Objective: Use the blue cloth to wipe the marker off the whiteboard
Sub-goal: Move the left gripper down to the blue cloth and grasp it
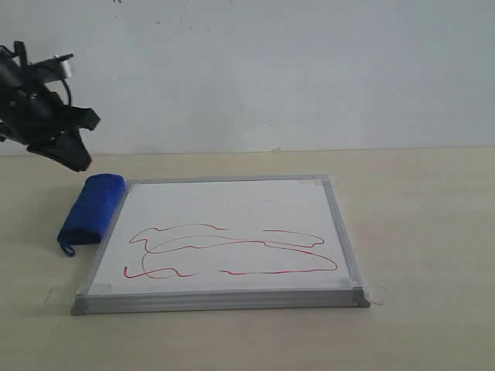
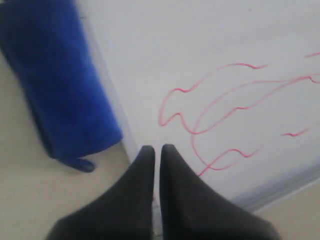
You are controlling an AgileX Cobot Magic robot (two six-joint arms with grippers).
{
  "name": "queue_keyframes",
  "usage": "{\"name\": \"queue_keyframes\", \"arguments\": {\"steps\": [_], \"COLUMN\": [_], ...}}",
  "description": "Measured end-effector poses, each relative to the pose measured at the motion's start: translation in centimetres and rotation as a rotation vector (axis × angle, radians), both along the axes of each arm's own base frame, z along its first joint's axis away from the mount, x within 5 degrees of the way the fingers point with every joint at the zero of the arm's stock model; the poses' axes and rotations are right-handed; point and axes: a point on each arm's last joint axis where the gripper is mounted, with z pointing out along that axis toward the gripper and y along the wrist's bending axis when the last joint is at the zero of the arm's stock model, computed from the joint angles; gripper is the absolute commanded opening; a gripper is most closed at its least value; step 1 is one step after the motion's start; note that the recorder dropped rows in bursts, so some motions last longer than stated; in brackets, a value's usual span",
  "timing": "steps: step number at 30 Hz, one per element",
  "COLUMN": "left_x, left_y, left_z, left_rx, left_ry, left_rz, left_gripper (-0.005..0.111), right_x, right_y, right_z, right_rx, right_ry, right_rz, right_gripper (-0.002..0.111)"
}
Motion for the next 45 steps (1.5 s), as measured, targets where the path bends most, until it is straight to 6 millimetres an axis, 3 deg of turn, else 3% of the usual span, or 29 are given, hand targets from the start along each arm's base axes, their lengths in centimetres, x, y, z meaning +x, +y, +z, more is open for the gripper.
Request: {"name": "queue_keyframes", "arguments": {"steps": [4, 9, 17, 22, 26, 32, 40, 45], "left_x": [-0.2, -0.2, 1.0, 1.5, 2.6, 4.5, 4.1, 4.3], "left_y": [3.8, 4.7, 3.8, 4.0, 3.7, 1.5, 2.2, 2.0], "left_z": [0.7, 0.6, -3.6, -5.2, -5.1, -4.7, -5.2, -7.6], "left_rx": [-0.044, -0.091, -0.105, -0.107, -0.076, -0.011, 0.131, 0.123], "left_ry": [-0.026, -0.044, 0.080, 0.095, -0.006, -0.177, -0.124, -0.052], "left_rz": [0.109, 0.133, 0.125, 0.147, 0.179, 0.178, 0.201, 0.187], "left_gripper": [0.004, 0.006, 0.051, 0.063, 0.080, 0.082, 0.082, 0.082], "right_x": [0.0, 0.0, 0.0, 0.0, 0.0, 0.0, 0.0, 0.0], "right_y": [0.0, 0.0, 0.0, 0.0, 0.0, 0.0, 0.0, 0.0], "right_z": [0.0, 0.0, 0.0, 0.0, 0.0, 0.0, 0.0, 0.0], "right_rx": [0.000, 0.000, 0.000, 0.000, 0.000, 0.000, 0.000, 0.000], "right_ry": [0.000, 0.000, 0.000, 0.000, 0.000, 0.000, 0.000, 0.000], "right_rz": [0.000, 0.000, 0.000, 0.000, 0.000, 0.000, 0.000, 0.000], "right_gripper": [0.001, 0.001, 0.001, 0.001, 0.001, 0.001, 0.001, 0.001]}}
